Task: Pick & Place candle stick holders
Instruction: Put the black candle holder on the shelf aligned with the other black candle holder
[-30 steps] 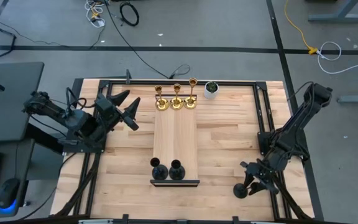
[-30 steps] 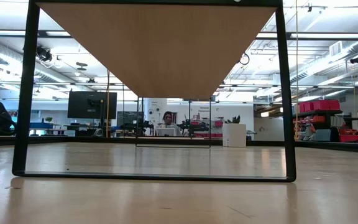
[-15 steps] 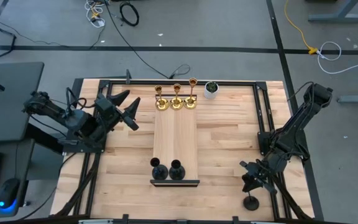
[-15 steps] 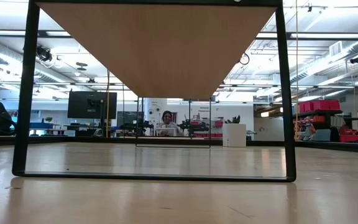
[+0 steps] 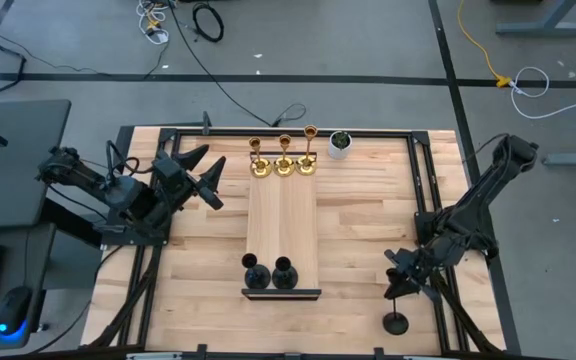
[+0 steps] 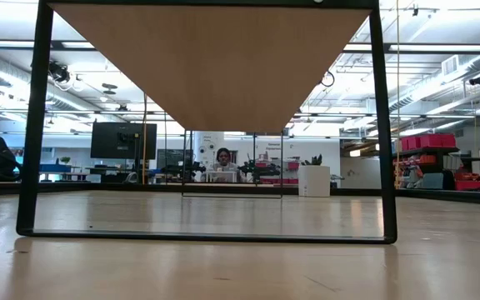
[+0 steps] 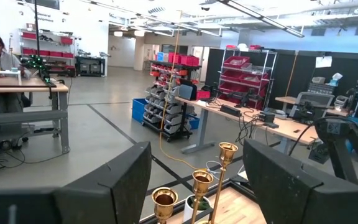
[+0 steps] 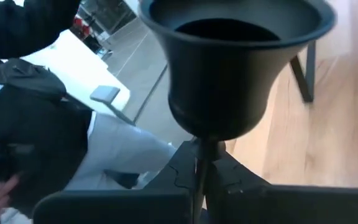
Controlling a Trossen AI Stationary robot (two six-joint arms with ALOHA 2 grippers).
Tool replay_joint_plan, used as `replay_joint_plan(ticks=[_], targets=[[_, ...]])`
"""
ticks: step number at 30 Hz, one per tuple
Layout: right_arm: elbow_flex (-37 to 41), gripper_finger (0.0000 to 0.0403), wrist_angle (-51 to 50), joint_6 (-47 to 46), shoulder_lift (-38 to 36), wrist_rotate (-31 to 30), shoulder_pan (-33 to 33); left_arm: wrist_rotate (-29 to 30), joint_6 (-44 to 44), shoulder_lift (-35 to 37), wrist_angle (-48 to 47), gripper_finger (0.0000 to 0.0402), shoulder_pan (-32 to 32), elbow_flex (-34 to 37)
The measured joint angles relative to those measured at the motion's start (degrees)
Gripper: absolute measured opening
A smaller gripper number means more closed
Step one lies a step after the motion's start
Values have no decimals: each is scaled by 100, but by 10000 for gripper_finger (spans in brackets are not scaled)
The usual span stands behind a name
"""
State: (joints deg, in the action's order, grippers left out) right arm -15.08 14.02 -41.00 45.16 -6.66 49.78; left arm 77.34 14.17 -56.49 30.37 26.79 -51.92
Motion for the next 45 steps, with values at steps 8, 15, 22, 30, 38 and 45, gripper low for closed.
replay_joint_plan(ticks=[8, 15, 22, 30, 38, 45], targets=[[-2083, 2, -3288, 977, -27, -692, -564, 0, 0, 0, -2, 252, 1, 0], [-3448, 2, -3737, 1619, 246, -1274, -1360, -15, -2, 0, -1, 252, 9, 0], [-4672, 2, -3682, 2061, 1169, -1414, -2018, -22, -4, 0, -2, 252, 6, 0], [-5958, 2, -3746, 2374, 2557, -1327, -2349, -22, -4, 0, -23, 252, 6, 0], [-6477, 2, -3829, 2322, 3443, -1334, -2428, -22, 0, 0, -24, 252, 6, 0], [-6480, 2, -3767, 1889, 3785, -1403, -2489, -8, 0, 0, -24, 252, 6, 0]])
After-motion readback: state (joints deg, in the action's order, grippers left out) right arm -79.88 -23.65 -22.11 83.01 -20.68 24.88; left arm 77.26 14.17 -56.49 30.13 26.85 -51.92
